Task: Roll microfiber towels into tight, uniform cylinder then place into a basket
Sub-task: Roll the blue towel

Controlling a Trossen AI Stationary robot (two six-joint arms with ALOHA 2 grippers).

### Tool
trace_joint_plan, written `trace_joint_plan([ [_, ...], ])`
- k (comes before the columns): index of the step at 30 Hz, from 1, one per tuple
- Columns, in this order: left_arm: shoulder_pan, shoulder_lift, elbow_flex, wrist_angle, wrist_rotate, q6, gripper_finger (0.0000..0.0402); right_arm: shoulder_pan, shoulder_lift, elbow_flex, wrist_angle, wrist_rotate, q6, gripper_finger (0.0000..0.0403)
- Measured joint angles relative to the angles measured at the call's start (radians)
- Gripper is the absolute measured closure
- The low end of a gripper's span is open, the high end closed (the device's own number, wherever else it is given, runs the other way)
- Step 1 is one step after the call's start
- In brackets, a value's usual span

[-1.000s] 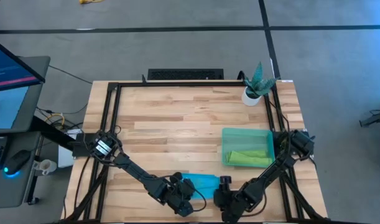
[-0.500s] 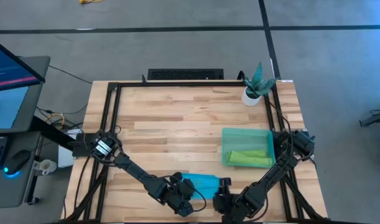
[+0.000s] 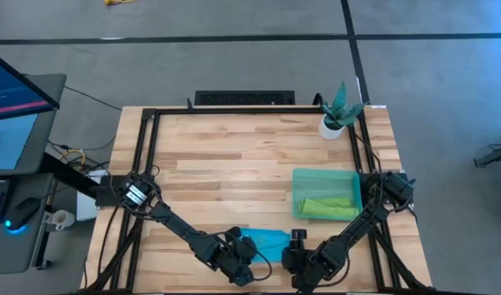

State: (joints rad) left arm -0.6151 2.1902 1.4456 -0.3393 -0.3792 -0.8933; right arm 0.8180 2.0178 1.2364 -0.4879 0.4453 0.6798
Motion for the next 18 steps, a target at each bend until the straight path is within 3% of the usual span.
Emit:
trace_joint_plan([
  [9, -0.002, 0.001, 0.002, 0.002, -0.008, 0.068, 0.0384, -0.009, -0.009, -0.063, 0.061, -0.022, 0.088, 0.0211],
  [18, -0.045, 0.011, 0.095, -0.079, -0.12, 0.27, 0.0384, -0.016, -0.006, -0.065, 0.053, -0.037, 0.091, 0.0315],
])
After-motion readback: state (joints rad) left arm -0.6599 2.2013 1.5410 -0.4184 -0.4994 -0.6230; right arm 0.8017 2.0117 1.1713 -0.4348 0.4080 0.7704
